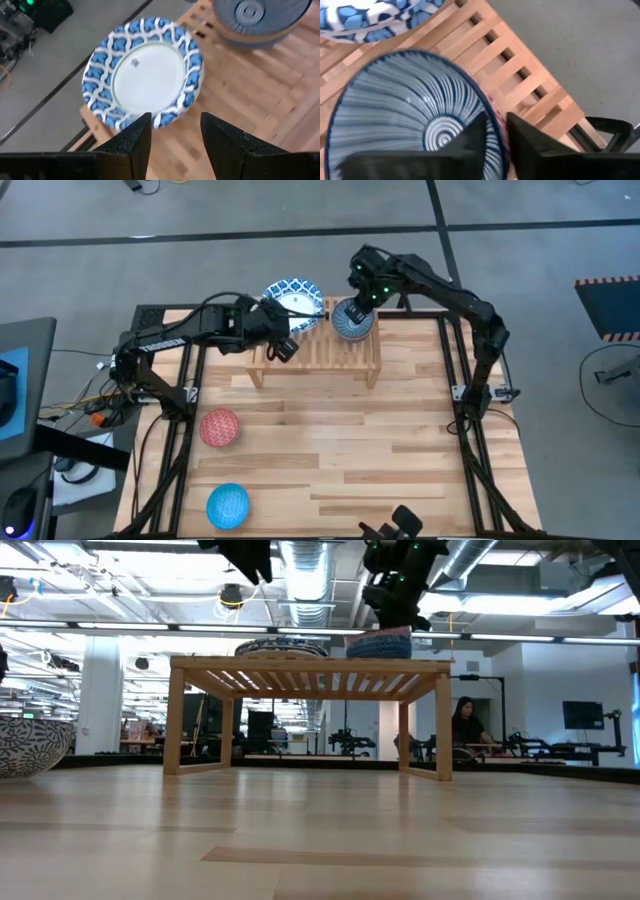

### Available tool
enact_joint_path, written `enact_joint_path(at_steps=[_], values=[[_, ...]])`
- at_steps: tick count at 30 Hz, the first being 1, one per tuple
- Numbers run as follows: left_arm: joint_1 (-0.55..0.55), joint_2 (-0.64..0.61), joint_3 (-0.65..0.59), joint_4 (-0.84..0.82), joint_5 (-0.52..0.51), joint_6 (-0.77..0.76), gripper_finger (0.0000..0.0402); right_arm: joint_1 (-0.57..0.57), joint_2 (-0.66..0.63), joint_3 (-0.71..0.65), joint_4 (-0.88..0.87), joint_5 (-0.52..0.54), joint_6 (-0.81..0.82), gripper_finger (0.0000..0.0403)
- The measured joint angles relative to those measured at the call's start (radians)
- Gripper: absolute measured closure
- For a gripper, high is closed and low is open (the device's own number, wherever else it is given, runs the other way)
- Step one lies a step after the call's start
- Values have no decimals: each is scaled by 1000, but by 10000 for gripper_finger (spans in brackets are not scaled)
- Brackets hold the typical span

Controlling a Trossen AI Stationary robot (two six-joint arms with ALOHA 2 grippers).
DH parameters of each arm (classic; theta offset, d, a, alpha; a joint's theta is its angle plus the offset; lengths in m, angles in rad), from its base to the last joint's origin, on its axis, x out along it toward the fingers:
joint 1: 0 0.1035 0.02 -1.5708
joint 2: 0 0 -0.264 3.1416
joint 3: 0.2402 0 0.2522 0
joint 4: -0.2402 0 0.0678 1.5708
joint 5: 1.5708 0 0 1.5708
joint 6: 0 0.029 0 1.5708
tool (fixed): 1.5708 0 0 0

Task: Place and stack bowls onto a shelf
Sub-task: Stack the dark blue bowl on top of the yellow bowl on the shelf, then adjust the stack of white bowls on the shelf

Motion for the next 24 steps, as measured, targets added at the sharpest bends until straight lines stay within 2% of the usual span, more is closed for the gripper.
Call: enact_joint_path(at_steps=[6,11,14,17,19,24], values=[[-15,-14,-1,-123,31,-20,245,-15,-20,1,14,24,-1,196],[-13,-44,-1,-155,47,24,245,-13,-22,1,50,11,7,165],[35,-50,-1,-68,98,207,245,-2,-37,1,109,7,24,168],[121,-24,-1,17,296,479,245,13,-63,3,195,1,34,173],[166,4,-1,61,374,639,245,24,-87,3,224,0,41,175],[273,89,-1,68,453,896,246,49,-154,3,237,-1,43,175]])
